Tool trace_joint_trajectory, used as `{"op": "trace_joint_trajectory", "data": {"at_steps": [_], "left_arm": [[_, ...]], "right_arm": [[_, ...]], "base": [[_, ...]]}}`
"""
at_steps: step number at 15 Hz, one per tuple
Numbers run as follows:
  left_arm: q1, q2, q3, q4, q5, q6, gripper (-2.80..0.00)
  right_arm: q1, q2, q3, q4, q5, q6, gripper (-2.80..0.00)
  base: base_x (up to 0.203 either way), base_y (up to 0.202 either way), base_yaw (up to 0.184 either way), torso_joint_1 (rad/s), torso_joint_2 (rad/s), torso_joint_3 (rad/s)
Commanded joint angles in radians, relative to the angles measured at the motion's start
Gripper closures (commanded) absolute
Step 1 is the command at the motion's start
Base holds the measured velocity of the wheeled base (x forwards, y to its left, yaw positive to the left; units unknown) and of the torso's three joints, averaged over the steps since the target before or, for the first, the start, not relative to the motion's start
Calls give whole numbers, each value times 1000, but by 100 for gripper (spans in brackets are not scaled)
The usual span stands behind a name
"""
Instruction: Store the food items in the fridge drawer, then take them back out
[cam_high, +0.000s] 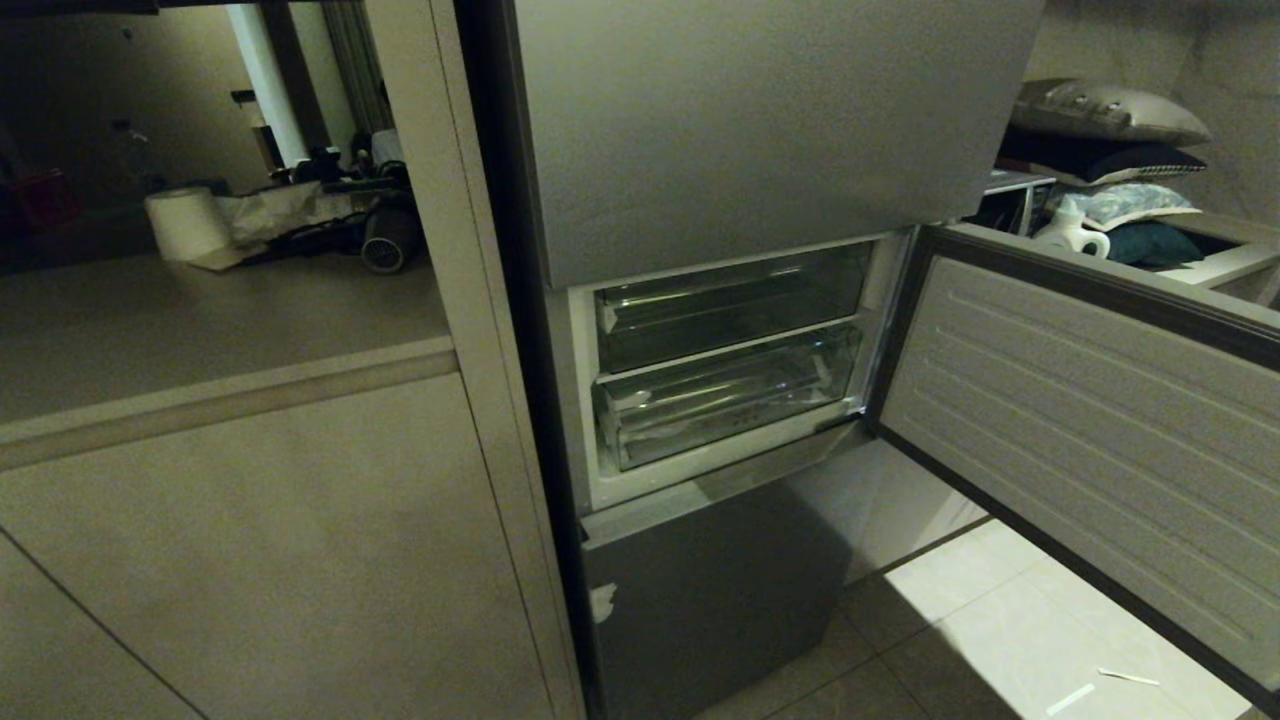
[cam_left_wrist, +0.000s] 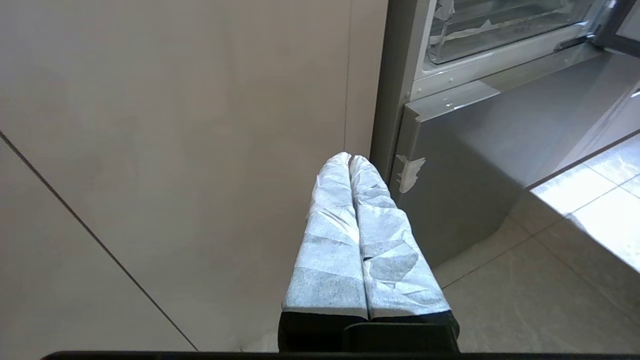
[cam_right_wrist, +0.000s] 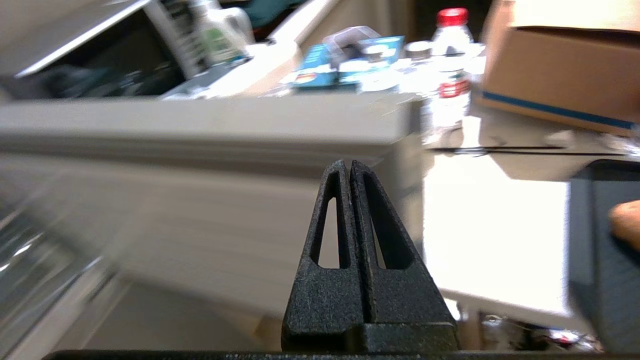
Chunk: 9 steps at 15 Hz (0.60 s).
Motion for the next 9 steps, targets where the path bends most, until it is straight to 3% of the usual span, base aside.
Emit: {"op": "trace_joint_trajectory", "data": {"at_steps": [1,9], "left_arm": [[0,1,0,0,0,0,0],[0,1,0,0,1,0,0]], "right_arm": [[-65,191,-1,-96,1,2,0],[-158,439,-42,-263,2,1,0]], "base": [[0,0,0,0,0,0],[0,0,0,0,0,0]]}}
